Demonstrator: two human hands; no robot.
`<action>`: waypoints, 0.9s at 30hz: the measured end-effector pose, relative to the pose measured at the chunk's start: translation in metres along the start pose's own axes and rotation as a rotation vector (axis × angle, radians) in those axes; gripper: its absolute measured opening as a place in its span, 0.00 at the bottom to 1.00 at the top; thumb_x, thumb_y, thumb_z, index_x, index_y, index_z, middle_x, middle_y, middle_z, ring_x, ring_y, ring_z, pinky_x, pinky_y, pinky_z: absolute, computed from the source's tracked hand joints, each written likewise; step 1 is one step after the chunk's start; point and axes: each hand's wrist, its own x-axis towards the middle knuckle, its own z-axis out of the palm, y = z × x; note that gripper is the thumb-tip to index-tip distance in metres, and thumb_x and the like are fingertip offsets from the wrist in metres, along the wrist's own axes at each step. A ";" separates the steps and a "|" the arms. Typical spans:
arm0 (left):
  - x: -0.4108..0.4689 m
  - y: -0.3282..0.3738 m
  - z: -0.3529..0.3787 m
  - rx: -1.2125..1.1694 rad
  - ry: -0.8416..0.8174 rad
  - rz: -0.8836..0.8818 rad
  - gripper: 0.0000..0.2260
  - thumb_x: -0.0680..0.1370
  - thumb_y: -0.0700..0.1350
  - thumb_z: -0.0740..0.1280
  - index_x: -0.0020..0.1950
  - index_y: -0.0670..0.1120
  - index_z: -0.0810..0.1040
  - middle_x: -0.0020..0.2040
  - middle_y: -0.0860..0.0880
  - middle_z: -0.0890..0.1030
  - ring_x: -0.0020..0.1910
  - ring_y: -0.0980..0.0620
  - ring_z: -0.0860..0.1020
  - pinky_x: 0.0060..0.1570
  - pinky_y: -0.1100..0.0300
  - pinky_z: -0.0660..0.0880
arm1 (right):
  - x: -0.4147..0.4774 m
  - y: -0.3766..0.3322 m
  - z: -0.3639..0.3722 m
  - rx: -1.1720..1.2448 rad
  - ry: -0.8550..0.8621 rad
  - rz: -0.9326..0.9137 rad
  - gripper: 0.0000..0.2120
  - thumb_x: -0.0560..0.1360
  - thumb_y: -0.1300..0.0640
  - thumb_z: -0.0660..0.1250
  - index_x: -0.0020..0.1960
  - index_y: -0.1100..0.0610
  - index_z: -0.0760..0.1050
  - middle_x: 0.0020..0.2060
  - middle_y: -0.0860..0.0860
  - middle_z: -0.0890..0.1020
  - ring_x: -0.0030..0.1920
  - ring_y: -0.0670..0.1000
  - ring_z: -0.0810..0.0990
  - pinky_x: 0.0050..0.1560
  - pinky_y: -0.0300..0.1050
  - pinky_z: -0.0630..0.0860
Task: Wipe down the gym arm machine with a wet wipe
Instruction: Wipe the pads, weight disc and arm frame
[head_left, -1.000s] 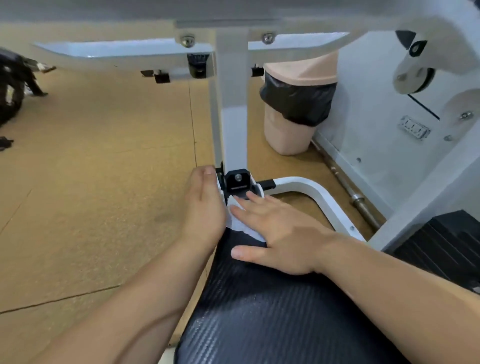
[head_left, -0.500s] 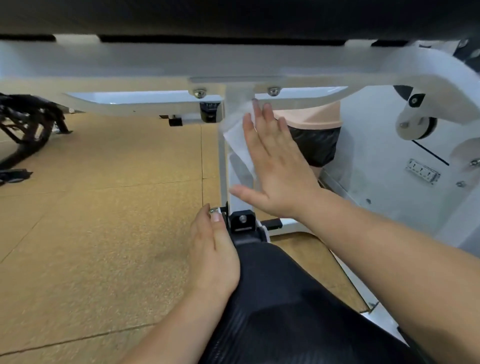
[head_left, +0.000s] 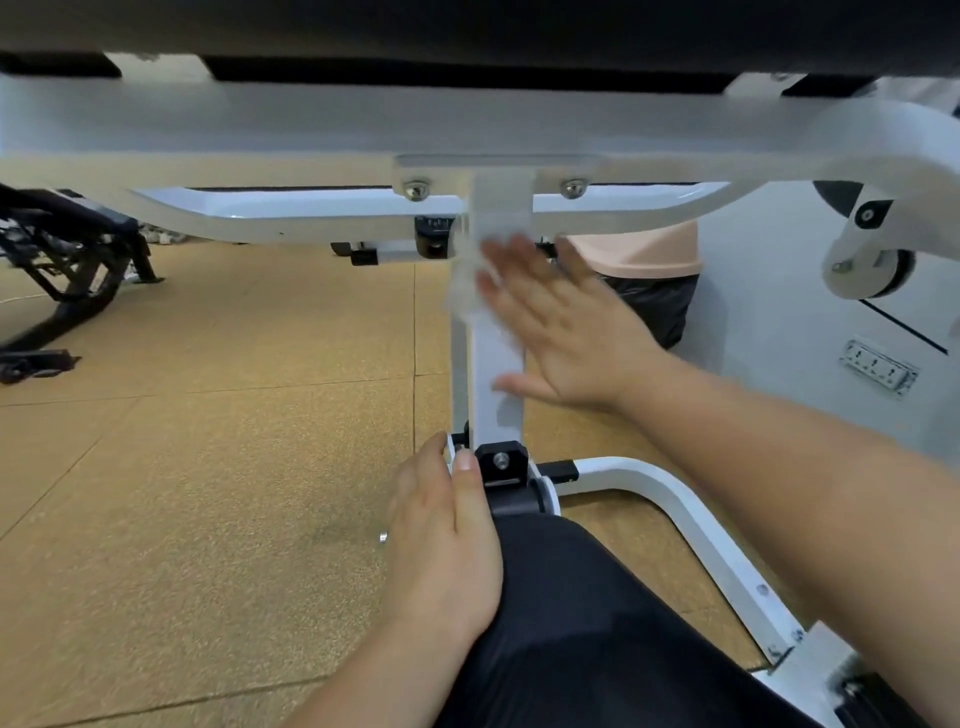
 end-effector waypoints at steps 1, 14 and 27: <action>0.000 0.000 0.000 0.000 -0.002 -0.003 0.30 0.80 0.62 0.42 0.79 0.52 0.62 0.76 0.52 0.65 0.75 0.54 0.61 0.75 0.56 0.55 | 0.016 0.009 -0.007 0.010 0.007 0.083 0.46 0.80 0.27 0.43 0.83 0.61 0.43 0.82 0.60 0.48 0.82 0.60 0.45 0.79 0.59 0.35; 0.002 -0.002 0.002 0.016 0.007 -0.039 0.27 0.84 0.58 0.45 0.79 0.49 0.62 0.77 0.49 0.65 0.76 0.51 0.62 0.73 0.56 0.56 | -0.026 0.008 0.009 0.001 -0.062 -0.308 0.41 0.82 0.31 0.45 0.83 0.57 0.41 0.83 0.56 0.46 0.83 0.56 0.44 0.80 0.58 0.38; 0.004 -0.002 0.003 -0.012 0.002 -0.085 0.24 0.85 0.55 0.47 0.78 0.48 0.64 0.76 0.47 0.67 0.75 0.50 0.63 0.65 0.62 0.55 | -0.079 -0.029 0.032 -0.109 -0.171 -0.464 0.33 0.85 0.46 0.55 0.84 0.56 0.47 0.83 0.54 0.46 0.82 0.57 0.37 0.79 0.59 0.31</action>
